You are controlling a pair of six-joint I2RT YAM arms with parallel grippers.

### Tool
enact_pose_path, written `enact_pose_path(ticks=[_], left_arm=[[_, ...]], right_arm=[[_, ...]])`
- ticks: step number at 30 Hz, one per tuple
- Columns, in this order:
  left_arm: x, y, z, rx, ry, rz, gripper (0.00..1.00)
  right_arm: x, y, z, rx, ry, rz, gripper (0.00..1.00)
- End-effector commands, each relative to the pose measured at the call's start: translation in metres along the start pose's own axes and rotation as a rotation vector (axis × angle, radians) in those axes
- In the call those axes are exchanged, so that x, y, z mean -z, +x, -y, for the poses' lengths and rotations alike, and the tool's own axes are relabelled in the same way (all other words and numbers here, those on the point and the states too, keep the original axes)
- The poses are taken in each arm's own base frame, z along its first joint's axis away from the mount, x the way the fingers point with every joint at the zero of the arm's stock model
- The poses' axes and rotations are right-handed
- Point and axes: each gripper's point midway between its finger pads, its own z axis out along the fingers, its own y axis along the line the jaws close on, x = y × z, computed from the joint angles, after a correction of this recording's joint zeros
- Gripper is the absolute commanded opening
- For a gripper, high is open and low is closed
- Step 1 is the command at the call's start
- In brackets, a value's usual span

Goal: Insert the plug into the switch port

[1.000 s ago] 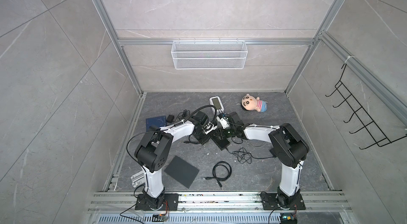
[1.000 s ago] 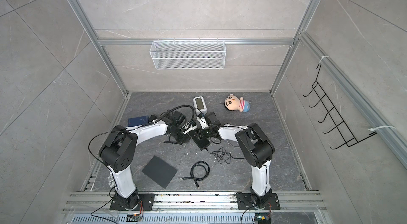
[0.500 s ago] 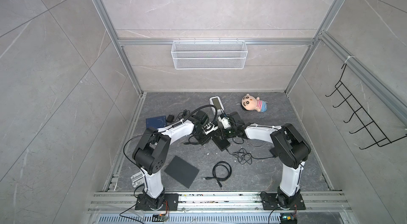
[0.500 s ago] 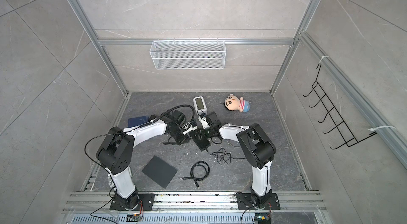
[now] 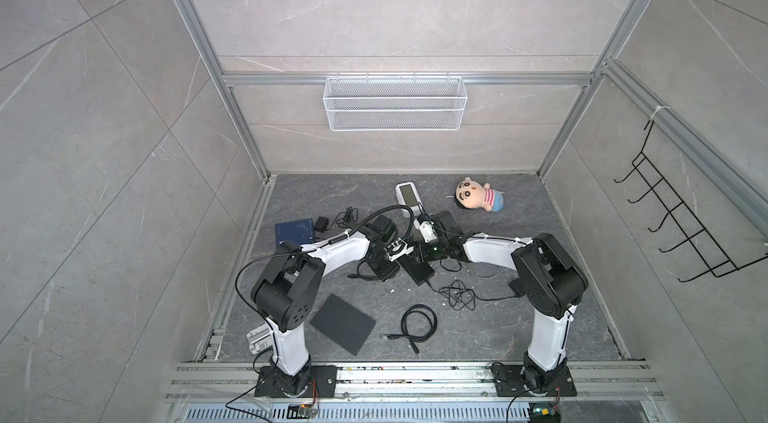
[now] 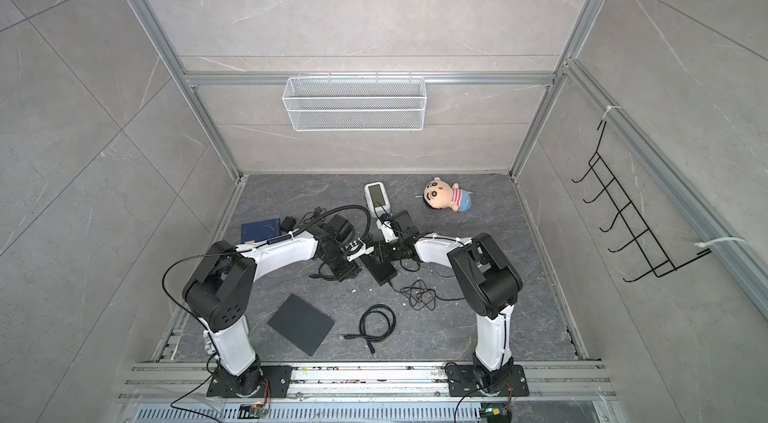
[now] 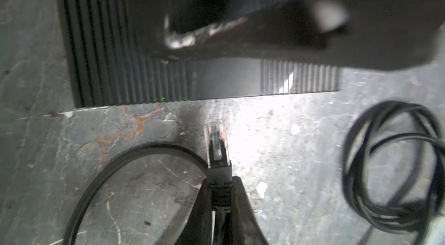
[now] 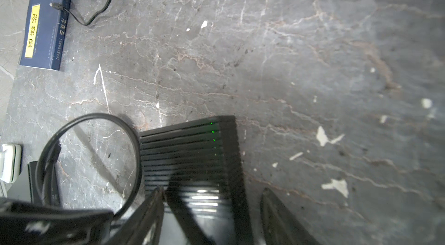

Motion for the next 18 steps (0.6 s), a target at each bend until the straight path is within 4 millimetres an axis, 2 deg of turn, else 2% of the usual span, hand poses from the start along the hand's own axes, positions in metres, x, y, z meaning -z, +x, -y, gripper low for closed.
enact_pose_path(ticks=[1, 6, 12, 18], left_arm=[[-0.004, -0.006, -0.015, 0.025, -0.081, 0.016, 0.05], [-0.002, -0.017, -0.014, 0.034, -0.077, 0.071, 0.04], [0.003, -0.037, 0.003, 0.031, -0.026, 0.148, 0.04], [-0.009, -0.035, 0.008, 0.018, -0.021, 0.095, 0.04]], right_arm=[[-0.005, 0.056, 0.026, -0.09, 0.089, -0.172, 0.66], [-0.005, 0.056, 0.025, -0.095, 0.085, -0.171, 0.66], [-0.006, 0.057, 0.025, -0.097, 0.08, -0.175, 0.66], [-0.007, 0.057, 0.025, -0.101, 0.079, -0.174, 0.66]])
